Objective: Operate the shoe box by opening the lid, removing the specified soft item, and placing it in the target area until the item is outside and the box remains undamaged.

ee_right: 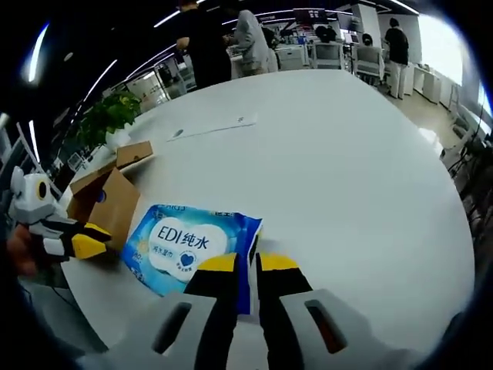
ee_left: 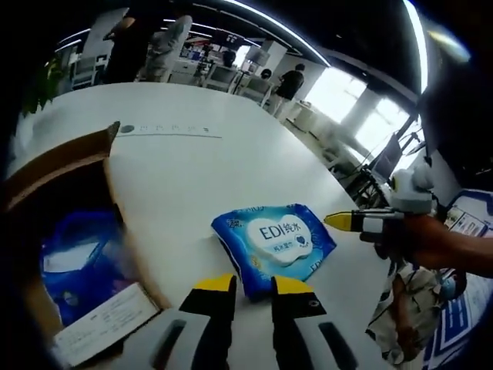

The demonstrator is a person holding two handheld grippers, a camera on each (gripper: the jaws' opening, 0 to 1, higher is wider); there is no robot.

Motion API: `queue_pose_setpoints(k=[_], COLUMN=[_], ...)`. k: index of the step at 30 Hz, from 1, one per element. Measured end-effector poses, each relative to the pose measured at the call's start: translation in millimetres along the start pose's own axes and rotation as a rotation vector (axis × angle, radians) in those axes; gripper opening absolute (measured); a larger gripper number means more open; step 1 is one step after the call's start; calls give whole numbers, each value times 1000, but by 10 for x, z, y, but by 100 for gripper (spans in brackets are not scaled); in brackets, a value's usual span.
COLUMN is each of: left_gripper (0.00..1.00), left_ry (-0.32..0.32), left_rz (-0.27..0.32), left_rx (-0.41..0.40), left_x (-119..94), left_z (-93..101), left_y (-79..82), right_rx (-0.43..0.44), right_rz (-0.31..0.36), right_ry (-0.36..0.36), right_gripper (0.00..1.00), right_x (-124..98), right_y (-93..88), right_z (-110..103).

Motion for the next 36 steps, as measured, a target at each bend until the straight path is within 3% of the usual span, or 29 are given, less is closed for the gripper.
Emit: queue_pose_setpoints(k=[6, 16, 36], left_gripper=[18, 20, 21], left_ry=[-8, 14, 139], left_rz=[30, 82, 162], left_rx=[10, 22, -23], left_x=[-159, -481, -1280], left_z=[-57, -311, -1104], left_y=[91, 188, 187], right_rx=[-13, -28, -102], right_rz=[12, 35, 29], right_ry=[-4, 19, 185], right_gripper=[7, 8, 9], right_x=[-53, -31, 277], right_y=[73, 184, 288], right_z=[-88, -369, -1320])
Point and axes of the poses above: the point that each gripper's makers call its tool centre point, and the gripper's own axes: x roughly forward along the fingers, z roughly to its right, y roughly out of its top, the point moved 5 cm from there along -x, roughly backward along the fingers, and after that the axes turned 6 degrees about z, right-handed, at the moved point
